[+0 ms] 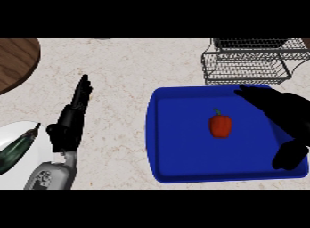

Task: Pick the bell pepper from the tray and place it in the tiered basket

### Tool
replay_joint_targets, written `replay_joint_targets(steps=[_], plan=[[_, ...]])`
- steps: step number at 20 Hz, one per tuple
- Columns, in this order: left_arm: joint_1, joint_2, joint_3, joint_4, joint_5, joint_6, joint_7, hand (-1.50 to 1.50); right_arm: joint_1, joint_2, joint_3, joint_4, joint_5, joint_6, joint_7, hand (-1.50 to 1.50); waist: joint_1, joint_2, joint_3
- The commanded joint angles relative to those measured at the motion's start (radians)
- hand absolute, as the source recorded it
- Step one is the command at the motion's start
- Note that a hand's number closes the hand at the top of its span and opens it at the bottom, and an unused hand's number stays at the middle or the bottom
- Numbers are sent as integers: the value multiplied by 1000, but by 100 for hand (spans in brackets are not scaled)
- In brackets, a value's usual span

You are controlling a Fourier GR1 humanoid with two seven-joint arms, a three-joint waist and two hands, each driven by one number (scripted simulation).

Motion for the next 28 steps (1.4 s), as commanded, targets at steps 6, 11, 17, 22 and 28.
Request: replay_joint_targets(steps=[6,11,17,22,28], plan=[[-15,-38,35,36,-32,-14,-10,0,-2,59,-31,79,90,1,-148,-150,-1,0,0],[20,-18,51,-19,-20,-61,-1,0,-62,120,-14,165,148,16,-143,-150,2,0,0],[2,-41,68,36,-38,-64,-25,0,-9,149,-42,103,156,65,-134,-150,-1,0,0],[48,-63,25,-63,-97,-43,24,0,-10,218,12,182,248,-5,-150,-150,2,-1,0],[-26,-63,74,-18,-78,-71,44,0,-110,240,-6,348,295,-24,-218,-150,2,1,0]])
